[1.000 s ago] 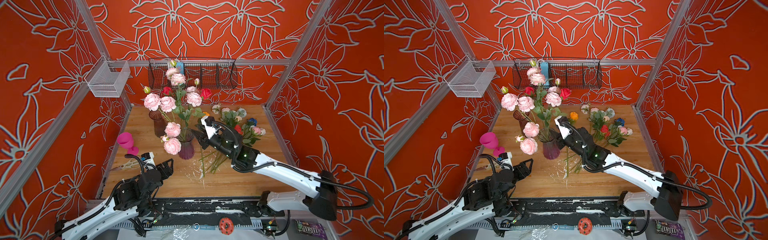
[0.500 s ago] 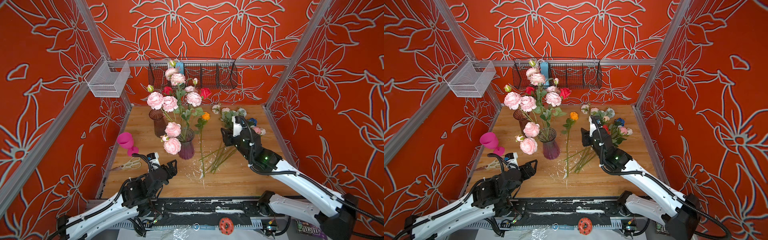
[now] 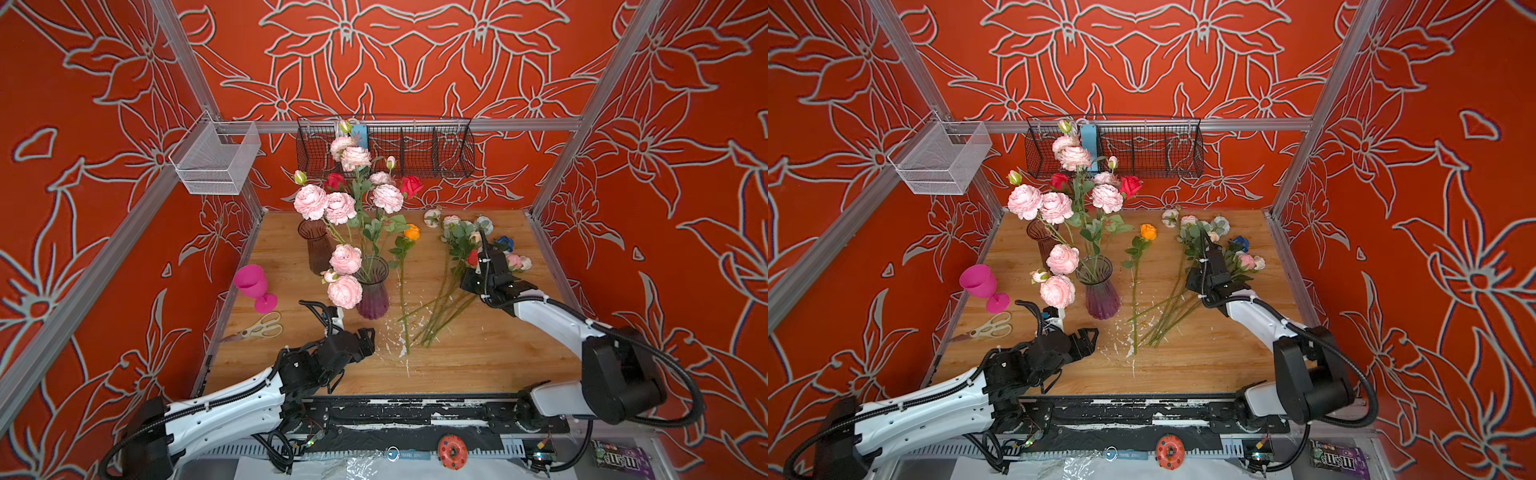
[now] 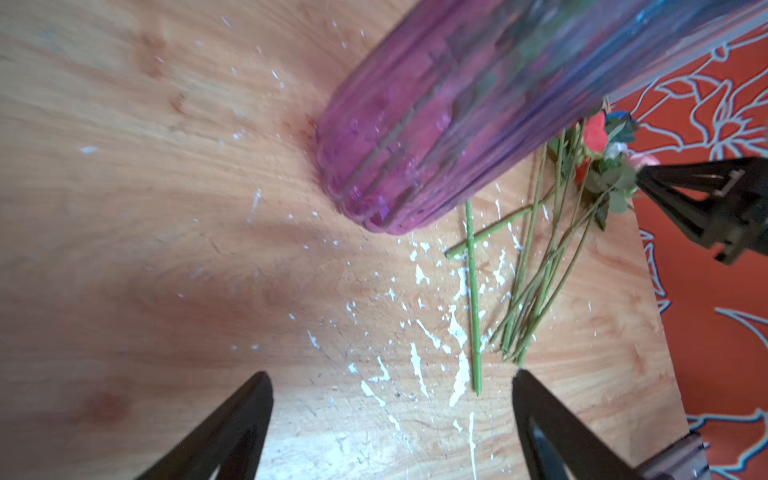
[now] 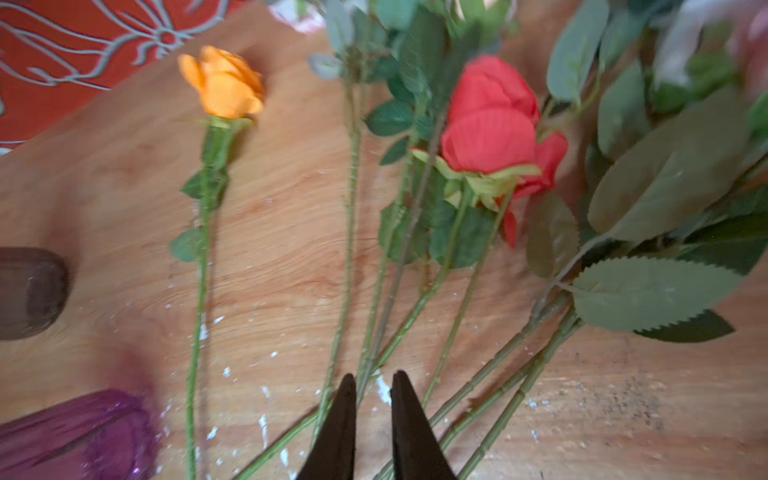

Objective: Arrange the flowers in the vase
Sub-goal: 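Open the right gripper and return to the pile, closing on a stem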

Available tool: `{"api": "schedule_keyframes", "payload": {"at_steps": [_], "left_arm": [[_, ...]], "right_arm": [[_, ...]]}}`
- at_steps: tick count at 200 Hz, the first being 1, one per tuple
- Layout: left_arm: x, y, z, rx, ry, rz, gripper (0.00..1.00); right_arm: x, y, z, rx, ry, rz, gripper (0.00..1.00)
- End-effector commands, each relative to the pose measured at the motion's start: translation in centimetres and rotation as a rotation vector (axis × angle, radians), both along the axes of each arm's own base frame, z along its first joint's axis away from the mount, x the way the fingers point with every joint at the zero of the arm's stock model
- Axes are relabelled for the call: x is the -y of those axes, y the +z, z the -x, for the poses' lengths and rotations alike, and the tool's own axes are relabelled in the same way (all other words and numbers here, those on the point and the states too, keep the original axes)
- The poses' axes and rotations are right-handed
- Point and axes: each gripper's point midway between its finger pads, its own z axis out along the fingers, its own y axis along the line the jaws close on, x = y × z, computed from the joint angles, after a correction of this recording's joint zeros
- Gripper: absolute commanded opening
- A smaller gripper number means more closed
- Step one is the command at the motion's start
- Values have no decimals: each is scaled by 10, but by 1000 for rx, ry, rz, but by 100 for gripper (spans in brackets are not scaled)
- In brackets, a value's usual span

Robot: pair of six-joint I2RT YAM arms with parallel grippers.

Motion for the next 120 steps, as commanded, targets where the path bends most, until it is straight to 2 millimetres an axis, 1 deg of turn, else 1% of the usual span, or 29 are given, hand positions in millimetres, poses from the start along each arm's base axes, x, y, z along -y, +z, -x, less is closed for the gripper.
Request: {"api": "schedule_keyframes", "payload": {"at_steps": [1,22,50,67,84,99,108,120], "left_arm": [[15,8,-4,-1,-30,56,90],[19,11,-7,-10,-42,44,91],[23,8,-8,-27,-49,54,91],[24,7,-8,-40,-45,54,92],[22,6,-7,-46,-40,52,92],[20,7,-6,-46,-36,52,92],[18,7,-6,-45,-30,53,92],[20,9,-5,-35,-44,64,92]], "right_arm": [[-5,-4,-20,-36,-19,-122,19],[-7,-17,-31,-78,-10,-159,23],[-10,-31,-44,-87,-25,-211,23],[-7,-42,-47,-121,-52,-212,22],[-10,-44,-52,-114,-49,-228,20],[-9,-47,-52,-129,-57,-233,15],[-10,-45,-52,-120,-56,-251,11],[-10,-40,-51,-95,-64,-274,9]]}}
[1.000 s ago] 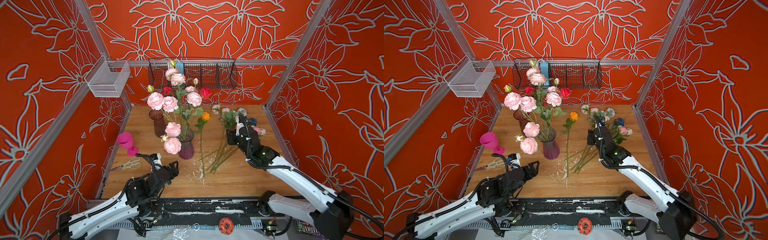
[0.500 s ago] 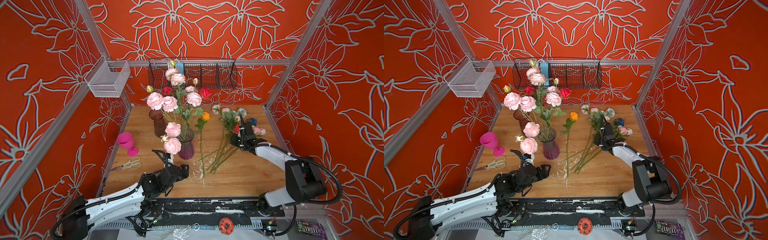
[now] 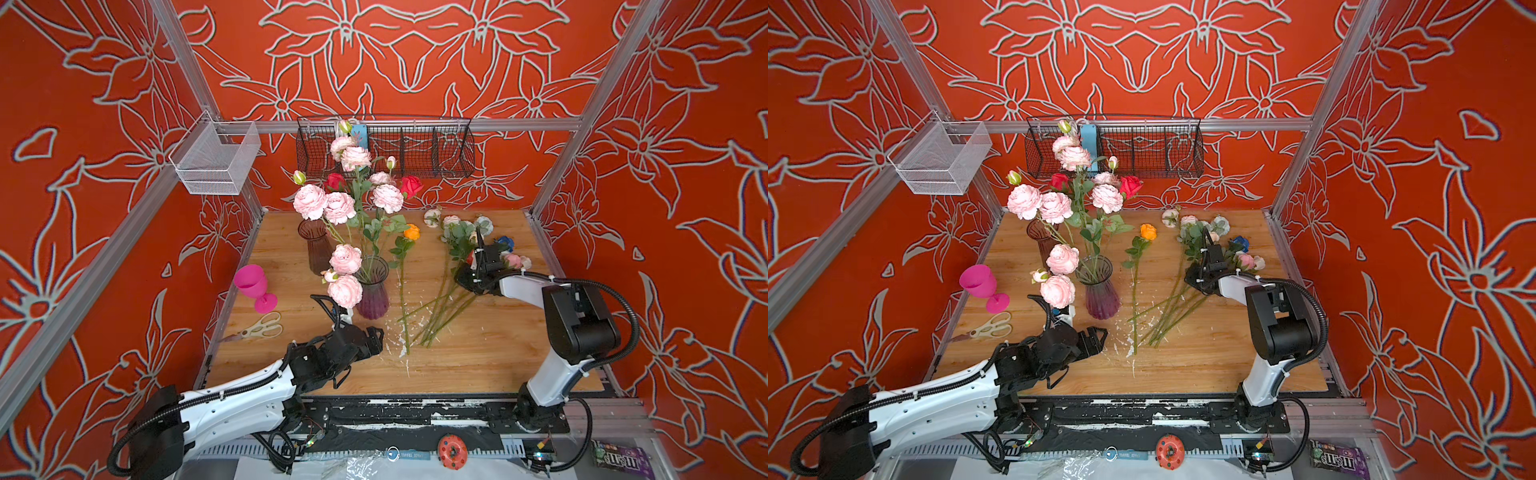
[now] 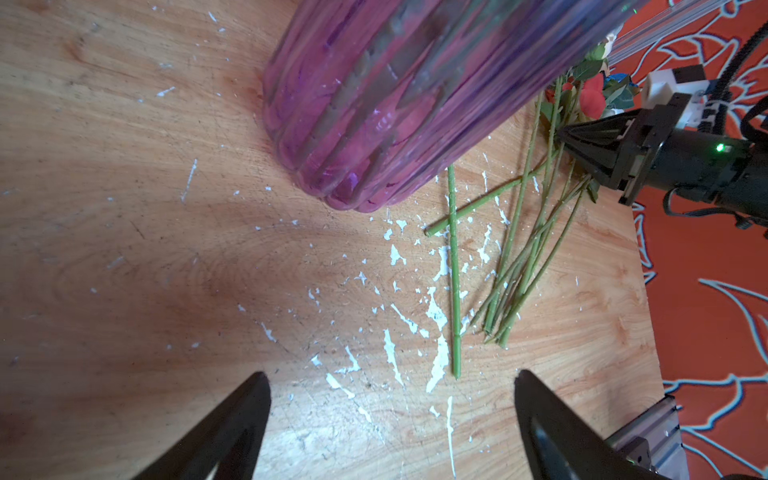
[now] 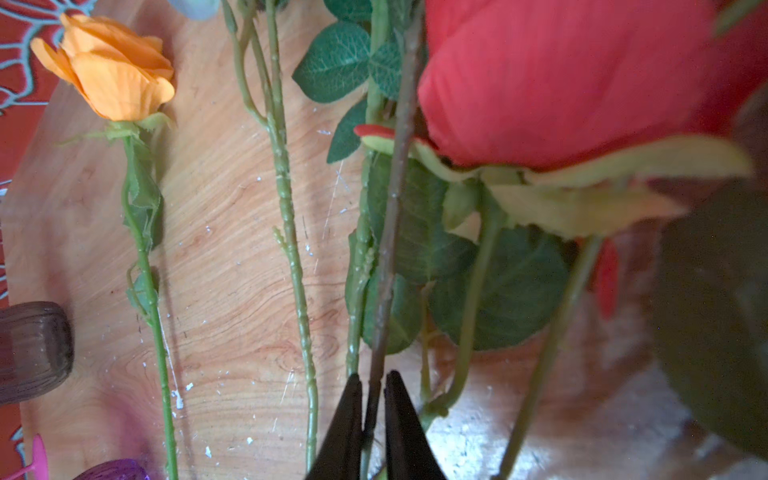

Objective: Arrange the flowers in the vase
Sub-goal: 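Open the right gripper and return to the pile, closing on a stem, then lift the white rose stem high with the right gripper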

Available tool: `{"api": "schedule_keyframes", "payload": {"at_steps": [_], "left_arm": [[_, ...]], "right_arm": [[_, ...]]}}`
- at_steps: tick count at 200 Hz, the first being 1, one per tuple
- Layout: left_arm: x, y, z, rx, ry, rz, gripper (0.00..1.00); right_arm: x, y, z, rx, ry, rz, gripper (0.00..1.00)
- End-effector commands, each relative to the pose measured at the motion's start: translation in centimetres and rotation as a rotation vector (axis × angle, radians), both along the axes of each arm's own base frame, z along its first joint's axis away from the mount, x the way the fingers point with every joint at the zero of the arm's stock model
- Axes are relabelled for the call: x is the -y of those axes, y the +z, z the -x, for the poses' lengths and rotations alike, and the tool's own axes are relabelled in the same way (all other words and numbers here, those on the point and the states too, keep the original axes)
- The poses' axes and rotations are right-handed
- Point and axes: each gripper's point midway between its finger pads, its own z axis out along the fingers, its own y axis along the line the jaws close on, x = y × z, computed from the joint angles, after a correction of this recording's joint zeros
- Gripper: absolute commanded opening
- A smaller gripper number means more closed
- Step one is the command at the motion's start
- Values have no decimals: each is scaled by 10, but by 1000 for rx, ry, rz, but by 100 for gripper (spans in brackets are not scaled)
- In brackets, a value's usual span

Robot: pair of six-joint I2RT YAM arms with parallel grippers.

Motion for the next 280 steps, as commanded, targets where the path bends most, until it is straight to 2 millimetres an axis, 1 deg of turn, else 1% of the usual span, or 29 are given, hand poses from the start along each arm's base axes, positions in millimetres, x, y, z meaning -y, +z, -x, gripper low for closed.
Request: {"api": "schedule_keyframes", "payload": {"at_steps": [1,13,24,47,67,87,105,125,143,152,168,197,217,223,255,270,280], "left_arm": [[2,11,-2,17,6,35,92],[5,14,-3,26,-8,47,92],[5,16,-3,31,-10,43,92],[5,19,-5,35,-9,31,92],[6,21,-6,39,-9,29,92],[6,22,-7,44,-7,30,92],[5,24,-8,53,-1,30,92],[3,26,-9,64,7,31,93],[2,28,-10,74,13,31,92],[1,29,-10,80,12,32,93],[1,31,-10,87,14,33,93],[-2,32,-11,98,22,25,93],[-13,28,-11,86,72,8,93],[-17,27,-11,83,93,4,93],[-50,21,-12,94,263,-4,93],[-61,20,-12,108,330,34,93],[-67,20,-11,116,368,68,92]], "right_arm": [[-2,16,-10,55,-36,-67,9],[-1,23,-10,83,-50,-91,7],[-5,31,-10,113,-41,-117,5],[-8,60,-10,205,-27,-151,3],[-6,94,-10,323,-32,-170,2],[-2,129,-5,430,-43,-175,1],[3,156,1,514,-47,-164,1],[11,180,9,606,-64,-138,1],[14,200,18,685,-64,-117,1],[13,208,23,723,-56,-107,0],[11,215,32,760,-39,-88,0],[11,220,49,774,-40,-44,0],[3,231,68,811,-15,-22,0],[0,238,76,836,-1,-13,0],[-9,268,112,975,35,9,0],[-13,283,124,1037,54,-19,0],[-16,291,127,1056,67,-32,0]]}}
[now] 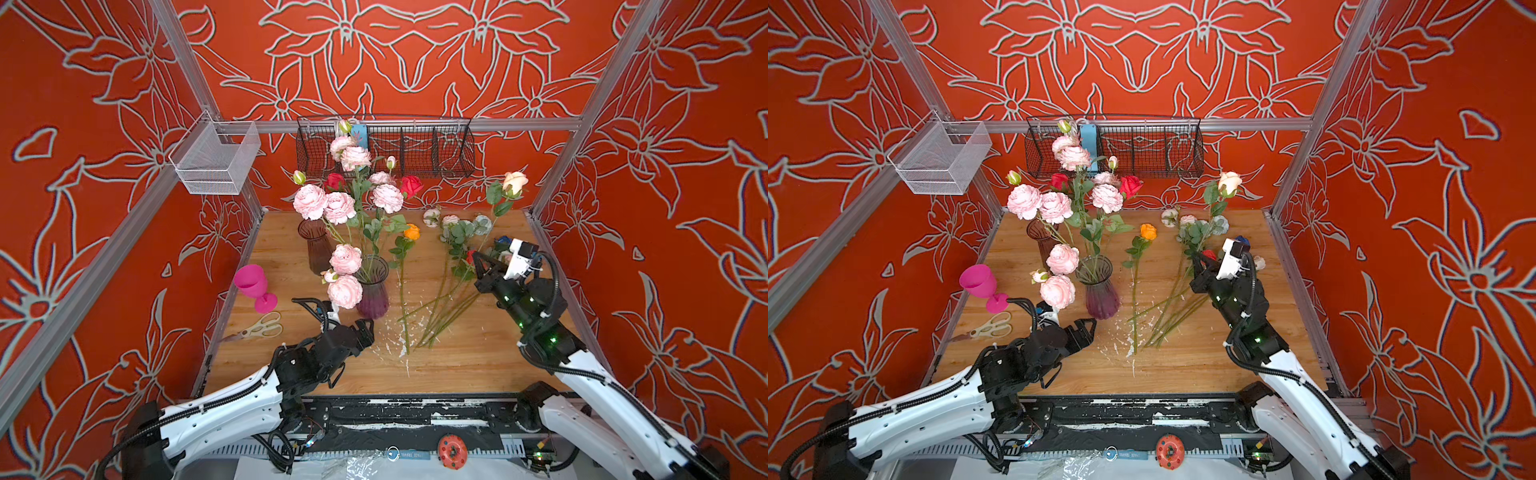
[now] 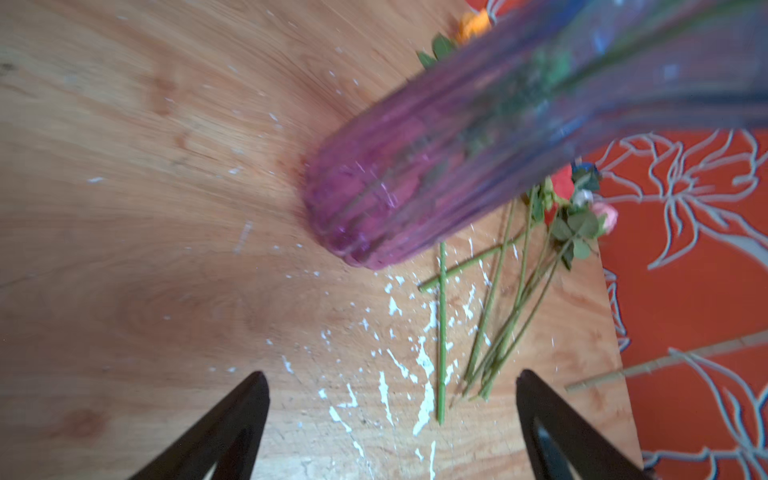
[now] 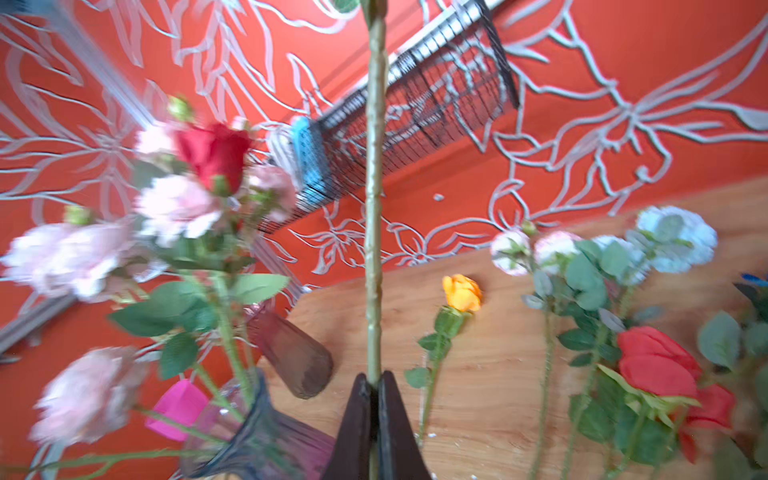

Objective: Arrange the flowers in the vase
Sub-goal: 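Lift the white rose stem high with the right gripper, then lower the white rose stem into the purple vase with the right gripper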

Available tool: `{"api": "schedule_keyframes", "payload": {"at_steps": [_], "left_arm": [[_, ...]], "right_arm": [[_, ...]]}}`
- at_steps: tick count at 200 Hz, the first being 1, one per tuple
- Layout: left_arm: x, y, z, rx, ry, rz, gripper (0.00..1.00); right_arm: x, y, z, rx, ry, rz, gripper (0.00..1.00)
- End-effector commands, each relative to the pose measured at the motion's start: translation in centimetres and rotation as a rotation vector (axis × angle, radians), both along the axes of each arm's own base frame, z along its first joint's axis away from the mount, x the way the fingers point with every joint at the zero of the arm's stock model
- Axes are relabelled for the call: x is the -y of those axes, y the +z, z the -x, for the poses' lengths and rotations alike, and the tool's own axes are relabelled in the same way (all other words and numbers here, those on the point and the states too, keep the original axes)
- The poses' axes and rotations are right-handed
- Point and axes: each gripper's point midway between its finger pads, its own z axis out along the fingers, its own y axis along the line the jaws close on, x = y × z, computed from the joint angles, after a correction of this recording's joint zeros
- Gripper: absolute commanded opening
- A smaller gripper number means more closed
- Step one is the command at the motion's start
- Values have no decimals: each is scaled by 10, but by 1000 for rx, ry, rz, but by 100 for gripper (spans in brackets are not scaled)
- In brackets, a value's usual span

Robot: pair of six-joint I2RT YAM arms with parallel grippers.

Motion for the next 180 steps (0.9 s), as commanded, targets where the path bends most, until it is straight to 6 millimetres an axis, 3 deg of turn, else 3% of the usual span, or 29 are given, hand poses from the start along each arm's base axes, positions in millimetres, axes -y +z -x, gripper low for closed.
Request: {"api": "schedule_keyframes", "payload": {"at_steps": [1,55,105,137,180], "left_arm": [[-32,-10,-1,10,171,25,92],[-53,-11,9,39,226,87,89],[-57,-8,11,46,226,96,89],[-54,-4,10,58,219,101,89],[-49,9,7,76,188,86,89]], "right_arm": [[3,13,6,66,-26,19,0],[-15,30,9,106,48,44,0],[-33,59,6,163,100,16,0],[-56,104,14,267,169,1,0],[-102,164,22,405,265,72,0]]}}
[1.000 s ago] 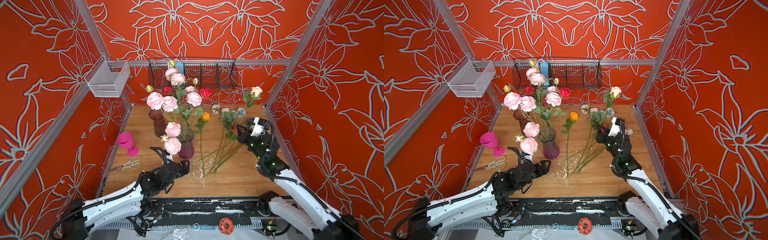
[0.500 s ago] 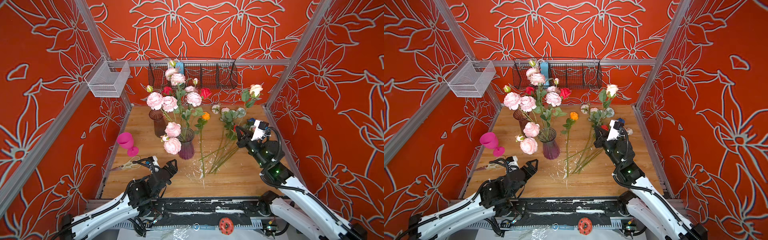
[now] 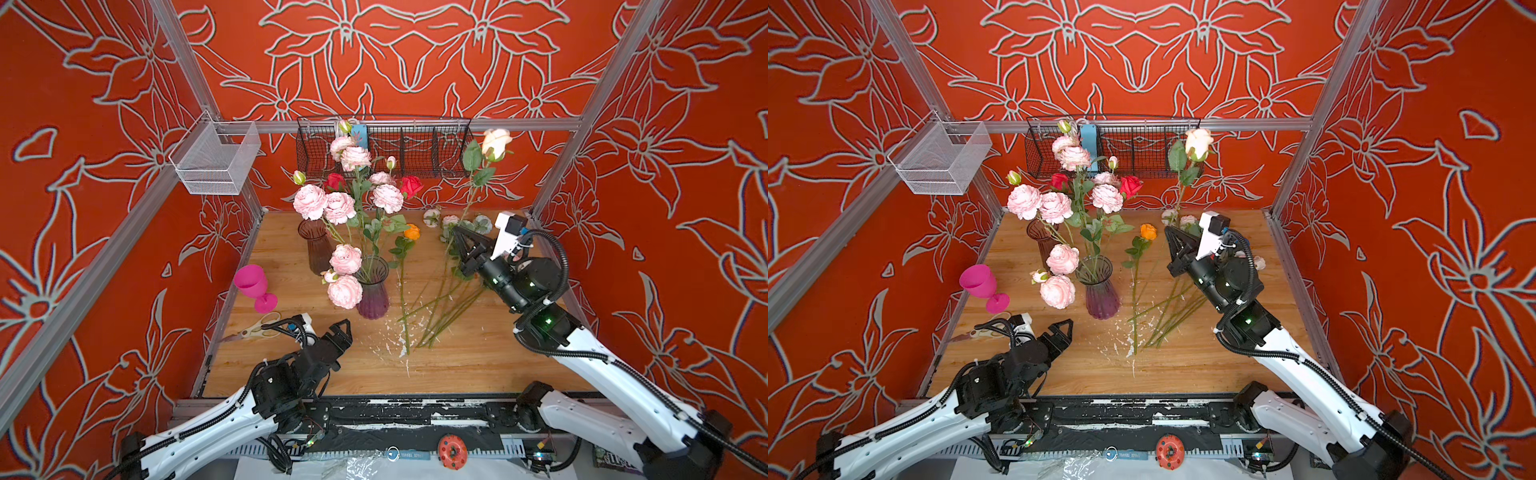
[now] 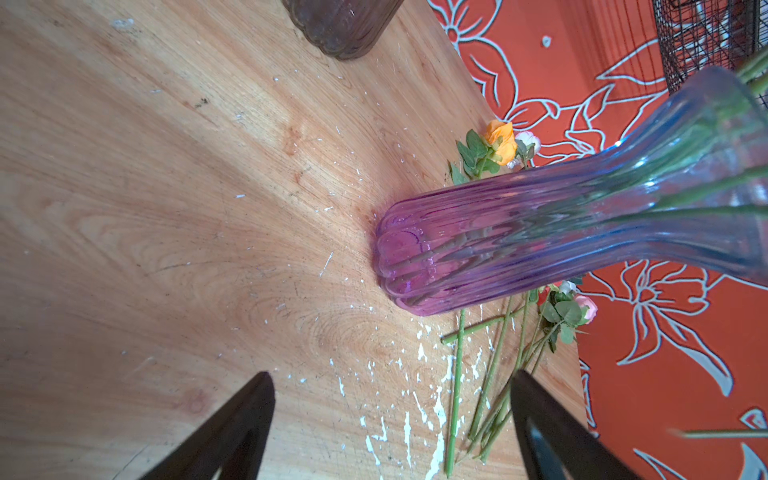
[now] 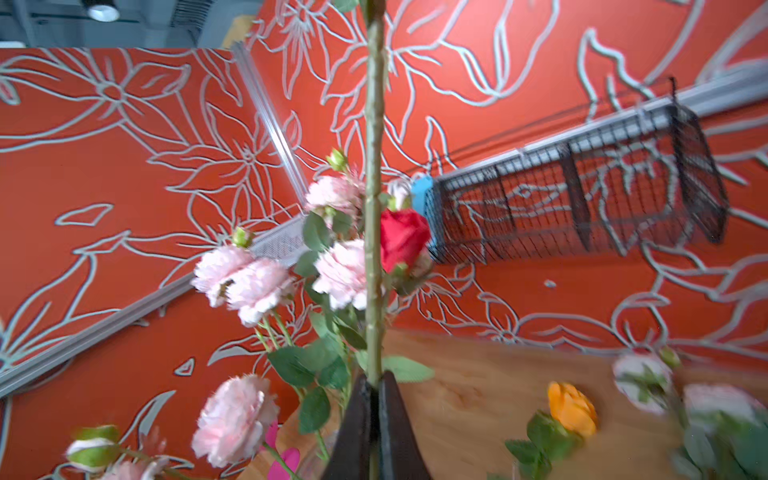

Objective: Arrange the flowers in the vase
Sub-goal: 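Lower the white rose stem into the purple vase with the right gripper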

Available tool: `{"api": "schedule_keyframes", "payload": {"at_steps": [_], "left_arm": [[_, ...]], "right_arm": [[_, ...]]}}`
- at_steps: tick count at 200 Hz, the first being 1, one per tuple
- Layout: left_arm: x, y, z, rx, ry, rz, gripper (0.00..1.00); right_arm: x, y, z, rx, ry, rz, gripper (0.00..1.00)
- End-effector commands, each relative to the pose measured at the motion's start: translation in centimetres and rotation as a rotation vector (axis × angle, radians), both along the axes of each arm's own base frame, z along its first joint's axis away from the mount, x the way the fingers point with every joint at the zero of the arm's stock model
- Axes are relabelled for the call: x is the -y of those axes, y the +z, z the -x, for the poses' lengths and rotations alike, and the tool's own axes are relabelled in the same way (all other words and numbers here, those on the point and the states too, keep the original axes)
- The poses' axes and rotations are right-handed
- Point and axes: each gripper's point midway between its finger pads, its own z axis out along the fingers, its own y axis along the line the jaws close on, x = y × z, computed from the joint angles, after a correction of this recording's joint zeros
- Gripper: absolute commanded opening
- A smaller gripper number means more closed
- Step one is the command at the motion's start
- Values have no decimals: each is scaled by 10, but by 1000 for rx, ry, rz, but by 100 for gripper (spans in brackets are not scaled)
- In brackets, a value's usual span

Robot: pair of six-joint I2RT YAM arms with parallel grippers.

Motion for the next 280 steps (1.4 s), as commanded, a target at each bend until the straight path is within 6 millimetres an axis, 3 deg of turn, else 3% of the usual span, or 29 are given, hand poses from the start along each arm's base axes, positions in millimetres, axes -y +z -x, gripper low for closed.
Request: {"api": "schedule_keyframes", "payload": {"at_steps": [1,38,70,117,147,173,186,244,280], "left_arm": [[-1,15,-4,31,7,-14,89],[0,20,-4,44,-5,-8,89],[1,20,-3,47,-15,-9,89],[-4,16,0,51,-10,0,89],[-6,14,2,55,-12,2,89],[-7,15,1,60,-9,0,89],[-5,16,1,62,-15,-5,89],[6,14,-4,39,-36,-10,89],[12,14,-6,32,-46,-11,89]], "right_arm": [[-20,44,10,145,47,24,0],[-59,79,3,222,100,54,0],[-88,83,-12,236,130,91,0],[-123,37,-41,177,139,182,0],[-142,4,-42,122,183,233,2],[-154,-17,-34,94,200,303,20],[-153,-23,-32,93,166,326,30],[-140,-35,-21,73,128,358,37],[-120,-33,-4,55,121,346,40]]}}
